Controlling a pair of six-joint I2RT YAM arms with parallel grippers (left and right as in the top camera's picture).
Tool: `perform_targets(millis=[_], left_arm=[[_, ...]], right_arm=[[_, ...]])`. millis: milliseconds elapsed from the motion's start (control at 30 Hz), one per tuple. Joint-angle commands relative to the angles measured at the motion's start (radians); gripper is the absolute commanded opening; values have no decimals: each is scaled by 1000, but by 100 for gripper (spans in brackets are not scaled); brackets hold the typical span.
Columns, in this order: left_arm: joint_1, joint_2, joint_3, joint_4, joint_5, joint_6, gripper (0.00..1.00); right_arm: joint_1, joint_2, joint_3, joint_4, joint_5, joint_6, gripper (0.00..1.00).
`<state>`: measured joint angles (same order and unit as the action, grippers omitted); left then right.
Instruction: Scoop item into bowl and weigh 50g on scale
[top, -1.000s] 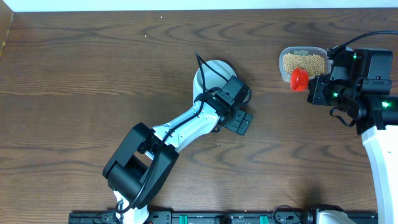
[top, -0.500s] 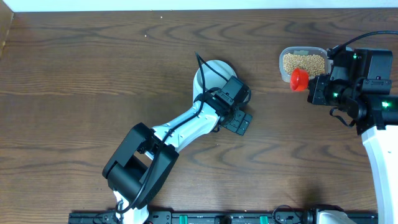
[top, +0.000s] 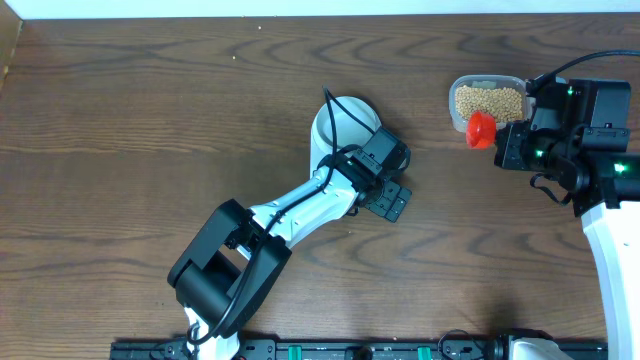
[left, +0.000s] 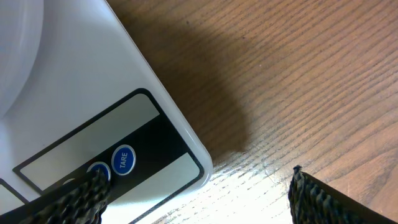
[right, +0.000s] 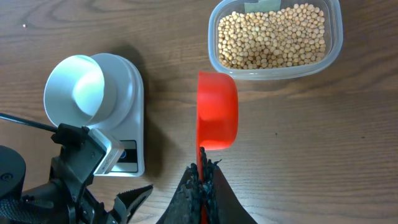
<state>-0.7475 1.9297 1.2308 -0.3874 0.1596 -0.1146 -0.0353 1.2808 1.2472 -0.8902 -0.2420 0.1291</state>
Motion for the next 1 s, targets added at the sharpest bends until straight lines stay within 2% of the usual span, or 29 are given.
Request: perform_targets(millis=[0,533,967], left_arm=[[7,34,-16,-7,24,6,95],[87,-306,-2,1,5,18,98],[163,-338,-3,-7,5,17,99]], right_arm=[[-2,0,11,0,-3,4,1],[-2,0,11,15,-3,4,1],[-2,0,11,38,1,5,1]])
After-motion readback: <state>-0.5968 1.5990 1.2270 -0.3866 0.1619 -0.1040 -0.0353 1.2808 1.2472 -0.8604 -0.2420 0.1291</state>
